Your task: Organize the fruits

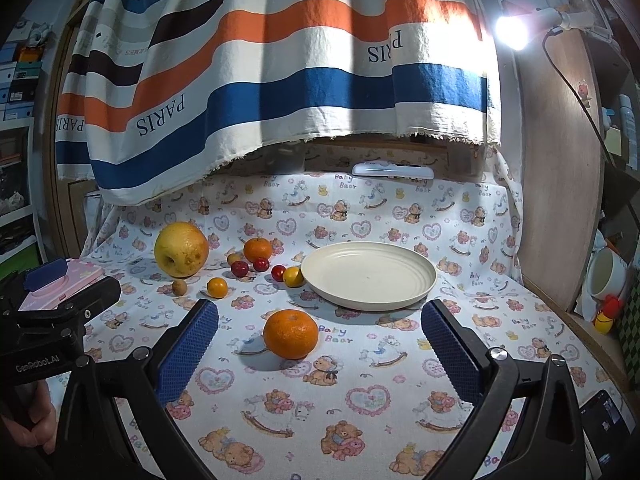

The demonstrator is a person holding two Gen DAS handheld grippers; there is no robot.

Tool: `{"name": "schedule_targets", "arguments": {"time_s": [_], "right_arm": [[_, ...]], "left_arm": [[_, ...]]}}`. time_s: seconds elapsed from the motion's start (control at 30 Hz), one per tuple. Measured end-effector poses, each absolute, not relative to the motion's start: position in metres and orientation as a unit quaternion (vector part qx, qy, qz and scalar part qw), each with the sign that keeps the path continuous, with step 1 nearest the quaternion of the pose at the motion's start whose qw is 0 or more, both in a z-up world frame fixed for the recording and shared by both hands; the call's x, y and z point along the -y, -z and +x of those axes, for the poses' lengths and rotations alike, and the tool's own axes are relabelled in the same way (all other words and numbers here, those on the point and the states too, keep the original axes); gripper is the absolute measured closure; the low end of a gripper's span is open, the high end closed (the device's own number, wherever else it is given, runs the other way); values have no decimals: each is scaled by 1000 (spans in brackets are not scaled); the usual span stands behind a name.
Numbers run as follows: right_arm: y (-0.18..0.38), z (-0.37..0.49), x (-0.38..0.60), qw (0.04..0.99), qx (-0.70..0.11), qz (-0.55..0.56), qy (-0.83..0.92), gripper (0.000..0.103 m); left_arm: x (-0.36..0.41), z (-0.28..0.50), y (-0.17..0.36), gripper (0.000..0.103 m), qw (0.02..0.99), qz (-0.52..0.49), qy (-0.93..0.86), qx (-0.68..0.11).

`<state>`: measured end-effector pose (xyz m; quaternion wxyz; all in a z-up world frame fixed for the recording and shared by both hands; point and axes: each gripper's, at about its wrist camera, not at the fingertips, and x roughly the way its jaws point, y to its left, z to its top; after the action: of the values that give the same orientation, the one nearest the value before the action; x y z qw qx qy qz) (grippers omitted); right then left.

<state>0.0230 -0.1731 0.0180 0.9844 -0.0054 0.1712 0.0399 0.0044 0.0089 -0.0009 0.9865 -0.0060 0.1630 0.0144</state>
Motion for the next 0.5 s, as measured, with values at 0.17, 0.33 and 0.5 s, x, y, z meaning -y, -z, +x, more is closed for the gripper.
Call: {"name": "schedule_targets", "arguments": {"time_s": [0.17,0.33,0.5], "right_arm": [[-17,23,173,985,-171,-5,-39,1],[-17,23,173,985,-171,-5,-39,1],[-17,24,173,984,-172,-4,-39,1]], "left_arm": [[-8,4,2,0,986,-5,-15,-164],[-7,3,2,0,987,-5,-19,-162],[-7,3,2,0,987,-5,-20,-160]]}}
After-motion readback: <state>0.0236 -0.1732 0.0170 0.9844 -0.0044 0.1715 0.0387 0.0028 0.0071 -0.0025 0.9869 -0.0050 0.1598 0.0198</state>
